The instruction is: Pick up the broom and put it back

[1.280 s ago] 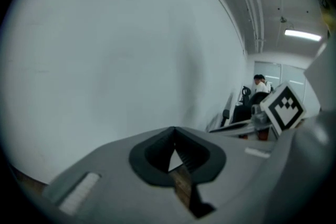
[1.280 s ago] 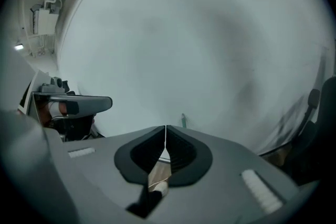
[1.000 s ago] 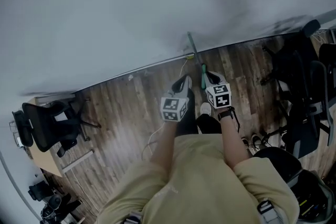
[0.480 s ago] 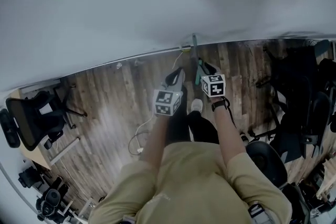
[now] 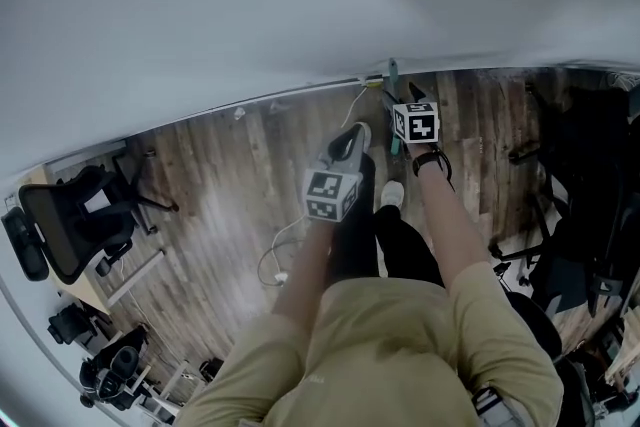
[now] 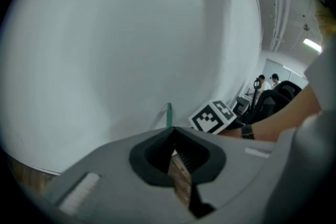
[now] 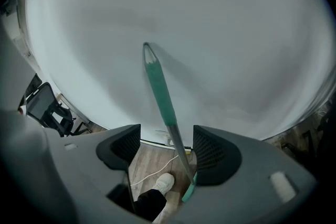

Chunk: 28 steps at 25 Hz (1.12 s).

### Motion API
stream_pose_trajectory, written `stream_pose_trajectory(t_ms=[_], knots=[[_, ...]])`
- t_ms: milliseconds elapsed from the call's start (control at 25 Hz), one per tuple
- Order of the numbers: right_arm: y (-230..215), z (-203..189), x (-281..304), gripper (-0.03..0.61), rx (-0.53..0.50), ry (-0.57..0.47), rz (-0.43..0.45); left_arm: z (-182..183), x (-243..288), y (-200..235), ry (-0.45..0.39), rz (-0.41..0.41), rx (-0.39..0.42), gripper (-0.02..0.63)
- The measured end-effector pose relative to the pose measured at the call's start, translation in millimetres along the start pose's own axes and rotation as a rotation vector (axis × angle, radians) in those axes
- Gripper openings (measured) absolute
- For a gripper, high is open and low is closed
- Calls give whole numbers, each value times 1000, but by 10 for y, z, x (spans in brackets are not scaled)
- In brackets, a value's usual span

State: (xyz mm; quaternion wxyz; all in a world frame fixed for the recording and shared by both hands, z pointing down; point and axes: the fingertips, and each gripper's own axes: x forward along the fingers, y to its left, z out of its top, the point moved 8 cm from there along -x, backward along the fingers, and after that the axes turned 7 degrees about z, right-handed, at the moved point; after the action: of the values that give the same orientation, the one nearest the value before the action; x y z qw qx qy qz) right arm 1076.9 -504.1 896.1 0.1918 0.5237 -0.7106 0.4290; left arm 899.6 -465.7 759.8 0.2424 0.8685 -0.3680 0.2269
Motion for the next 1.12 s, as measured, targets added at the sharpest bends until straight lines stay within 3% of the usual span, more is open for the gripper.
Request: stream_pose_trajectory(t_ms=[80,120,320,520,720,920,1120], knots=[[-35,-5,110,288,2,17,-12,-28,0,23,3,6,-8,3],[-55,8,155,242,-5,20,-28,-41,6,39,7,7,-7,3],[-82,95,271,242,-40,53,-28,-92,-46,41,32,16,-5,3],[-139,84,243,115,-57,71,12,-129,-150,37,59,2,-79,2],[-27,13,77,112,-121,69,73,-185,-270,57,68,17,-104,3],[226,-331,-423,104,-295,98,177,-258,-409,-170,57,18,-127,3],[374,-540,-940,98,-250,6,139,-260,-661,-406,29,21,-107,2]])
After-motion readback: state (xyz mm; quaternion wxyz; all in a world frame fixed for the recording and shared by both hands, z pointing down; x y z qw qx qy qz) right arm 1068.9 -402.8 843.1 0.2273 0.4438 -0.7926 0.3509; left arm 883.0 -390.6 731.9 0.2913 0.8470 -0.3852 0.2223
